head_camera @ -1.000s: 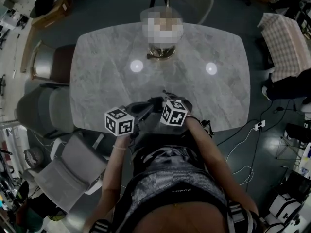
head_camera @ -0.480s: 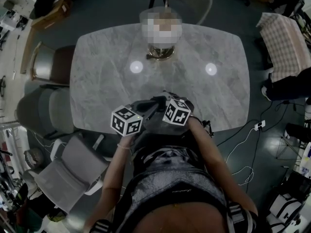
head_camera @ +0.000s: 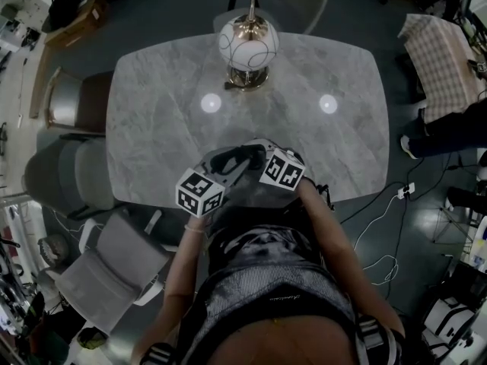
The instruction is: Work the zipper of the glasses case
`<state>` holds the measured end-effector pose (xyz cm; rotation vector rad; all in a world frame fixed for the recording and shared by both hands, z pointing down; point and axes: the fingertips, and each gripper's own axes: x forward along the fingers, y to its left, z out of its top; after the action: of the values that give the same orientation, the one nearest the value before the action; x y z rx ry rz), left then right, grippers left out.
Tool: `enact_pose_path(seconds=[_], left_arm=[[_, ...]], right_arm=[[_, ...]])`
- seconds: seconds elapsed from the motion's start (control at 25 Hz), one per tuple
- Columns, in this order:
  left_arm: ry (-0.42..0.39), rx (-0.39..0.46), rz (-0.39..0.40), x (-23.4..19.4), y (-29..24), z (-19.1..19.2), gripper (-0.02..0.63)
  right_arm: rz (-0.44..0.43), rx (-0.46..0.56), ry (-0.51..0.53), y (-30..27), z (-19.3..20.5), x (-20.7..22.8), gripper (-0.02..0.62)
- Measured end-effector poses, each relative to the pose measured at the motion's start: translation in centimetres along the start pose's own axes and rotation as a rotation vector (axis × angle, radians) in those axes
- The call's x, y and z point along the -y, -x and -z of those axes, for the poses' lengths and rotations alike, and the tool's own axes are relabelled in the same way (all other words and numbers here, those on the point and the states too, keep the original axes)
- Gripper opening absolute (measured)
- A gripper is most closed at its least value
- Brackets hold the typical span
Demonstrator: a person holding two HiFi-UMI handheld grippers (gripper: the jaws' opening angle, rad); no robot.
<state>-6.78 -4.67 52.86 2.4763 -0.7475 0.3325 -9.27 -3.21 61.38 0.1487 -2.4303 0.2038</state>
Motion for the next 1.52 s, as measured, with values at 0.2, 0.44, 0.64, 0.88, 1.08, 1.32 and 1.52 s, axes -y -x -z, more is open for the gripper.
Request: enact_pose_path(seconds=[0.2,0.44,0.64,0.88,1.08,1.32,1.52], left_arm=[[-0.058,0.035,-0.067,-0.4,0.6,1.1,0.146],[-0.292,-0.033,-0.196,-0.7,-0.3,3.1,0.274],[-0.444,-0.13,-0.316,-1.3,-1.8,4.6,0.317],[-0.533,-0.189,-0.319,-1.3,-4.1,5.1,0.334],[-0.62,-0.238,-0.294,-0.9,-4.9,5.8,0.333],[-0.646,-0.323,-0.258,-1.6,-4.9,6.9,0.321],[-0.725,-0.404,-0.2,-2.0,-5.0,8.1,0.311]], right_arm=[[-0.012,0.06,-0.086,1.0,0.1,1.1,0.307],[0.008,0.149,-0.265,3.4,0.5,2.8,0.308],[-0.006,0.319,-0.472,5.4,-0.9,3.8,0.308],[-0.023,0.472,-0.633,6.7,-2.1,4.7,0.308],[-0.047,0.578,-0.782,7.7,-2.3,5.1,0.308],[-0.027,0.507,-0.775,7.0,-0.6,4.8,0.307],[-0.004,0.356,-0.7,7.0,1.6,4.2,0.313]])
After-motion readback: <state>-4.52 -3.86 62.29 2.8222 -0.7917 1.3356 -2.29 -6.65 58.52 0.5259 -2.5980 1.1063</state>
